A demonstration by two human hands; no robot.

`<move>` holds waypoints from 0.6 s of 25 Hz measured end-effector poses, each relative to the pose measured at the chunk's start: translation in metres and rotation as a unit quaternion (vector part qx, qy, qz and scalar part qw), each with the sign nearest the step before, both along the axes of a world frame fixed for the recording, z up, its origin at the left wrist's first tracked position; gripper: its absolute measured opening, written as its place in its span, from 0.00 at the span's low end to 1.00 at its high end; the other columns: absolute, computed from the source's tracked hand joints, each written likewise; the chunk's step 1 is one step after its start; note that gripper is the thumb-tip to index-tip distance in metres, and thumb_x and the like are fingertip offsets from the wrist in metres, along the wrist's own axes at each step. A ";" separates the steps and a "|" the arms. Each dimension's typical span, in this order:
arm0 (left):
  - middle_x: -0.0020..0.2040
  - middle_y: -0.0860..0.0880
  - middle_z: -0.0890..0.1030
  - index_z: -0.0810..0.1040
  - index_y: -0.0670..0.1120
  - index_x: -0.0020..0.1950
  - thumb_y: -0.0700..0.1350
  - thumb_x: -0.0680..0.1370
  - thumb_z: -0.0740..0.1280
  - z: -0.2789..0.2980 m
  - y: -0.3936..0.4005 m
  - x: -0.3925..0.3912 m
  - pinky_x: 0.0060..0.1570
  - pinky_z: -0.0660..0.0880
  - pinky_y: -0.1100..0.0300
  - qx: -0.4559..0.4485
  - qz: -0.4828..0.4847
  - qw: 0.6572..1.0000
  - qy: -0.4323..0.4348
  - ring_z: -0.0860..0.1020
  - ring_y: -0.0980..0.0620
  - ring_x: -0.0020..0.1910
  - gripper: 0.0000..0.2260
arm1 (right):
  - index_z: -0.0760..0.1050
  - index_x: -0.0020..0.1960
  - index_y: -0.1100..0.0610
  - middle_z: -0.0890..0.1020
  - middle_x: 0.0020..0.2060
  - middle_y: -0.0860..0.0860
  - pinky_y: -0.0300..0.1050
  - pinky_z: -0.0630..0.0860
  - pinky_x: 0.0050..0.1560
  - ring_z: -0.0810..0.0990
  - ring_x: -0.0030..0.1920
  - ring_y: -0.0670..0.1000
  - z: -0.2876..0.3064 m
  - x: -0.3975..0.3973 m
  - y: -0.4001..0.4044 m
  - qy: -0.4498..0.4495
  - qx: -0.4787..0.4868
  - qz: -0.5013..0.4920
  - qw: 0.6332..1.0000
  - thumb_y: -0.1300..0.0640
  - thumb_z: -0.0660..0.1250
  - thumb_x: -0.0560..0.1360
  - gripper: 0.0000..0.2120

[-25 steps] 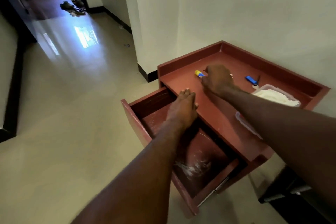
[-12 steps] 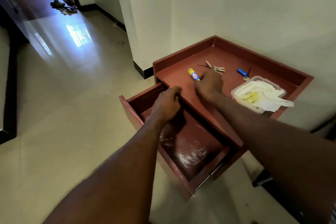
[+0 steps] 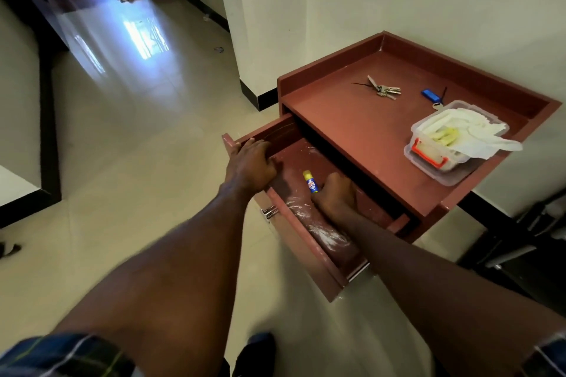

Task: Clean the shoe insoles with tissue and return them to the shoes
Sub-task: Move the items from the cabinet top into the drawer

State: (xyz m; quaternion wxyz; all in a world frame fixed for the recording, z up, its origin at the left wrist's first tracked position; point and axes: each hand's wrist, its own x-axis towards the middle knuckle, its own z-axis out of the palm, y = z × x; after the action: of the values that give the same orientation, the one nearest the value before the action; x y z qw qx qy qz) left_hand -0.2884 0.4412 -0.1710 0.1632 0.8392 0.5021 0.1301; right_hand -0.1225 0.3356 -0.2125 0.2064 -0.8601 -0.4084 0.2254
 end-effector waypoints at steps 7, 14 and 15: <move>0.74 0.50 0.75 0.74 0.50 0.75 0.53 0.80 0.67 -0.014 0.007 0.018 0.80 0.54 0.42 0.001 0.009 1.000 -0.018 0.69 0.50 0.76 0.24 | 0.74 0.45 0.57 0.81 0.51 0.61 0.49 0.71 0.40 0.81 0.50 0.65 -0.029 0.004 0.012 -0.058 -0.015 0.060 0.996 0.50 0.71 0.76 0.11; 0.80 0.48 0.68 0.69 0.53 0.79 0.47 0.80 0.67 0.024 0.002 0.065 0.80 0.57 0.41 0.061 -0.043 0.992 -0.098 0.64 0.48 0.80 0.27 | 0.79 0.45 0.55 0.82 0.43 0.53 0.45 0.69 0.39 0.82 0.44 0.58 0.056 0.013 -0.006 -0.134 0.204 0.052 0.968 0.51 0.65 0.80 0.10; 0.82 0.48 0.65 0.67 0.54 0.80 0.48 0.81 0.66 0.030 0.002 0.080 0.80 0.55 0.41 0.056 -0.052 0.992 -0.099 0.61 0.47 0.81 0.26 | 0.79 0.44 0.55 0.82 0.42 0.53 0.45 0.68 0.39 0.81 0.43 0.58 0.073 0.024 -0.003 -0.148 0.237 0.046 0.959 0.52 0.65 0.79 0.10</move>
State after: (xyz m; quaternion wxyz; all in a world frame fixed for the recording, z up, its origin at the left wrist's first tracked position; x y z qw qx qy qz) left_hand -0.2080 0.4429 -0.1410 0.1711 0.8551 0.4309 0.2320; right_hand -0.0982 0.3328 -0.1394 0.3314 -0.7907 -0.5148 0.0017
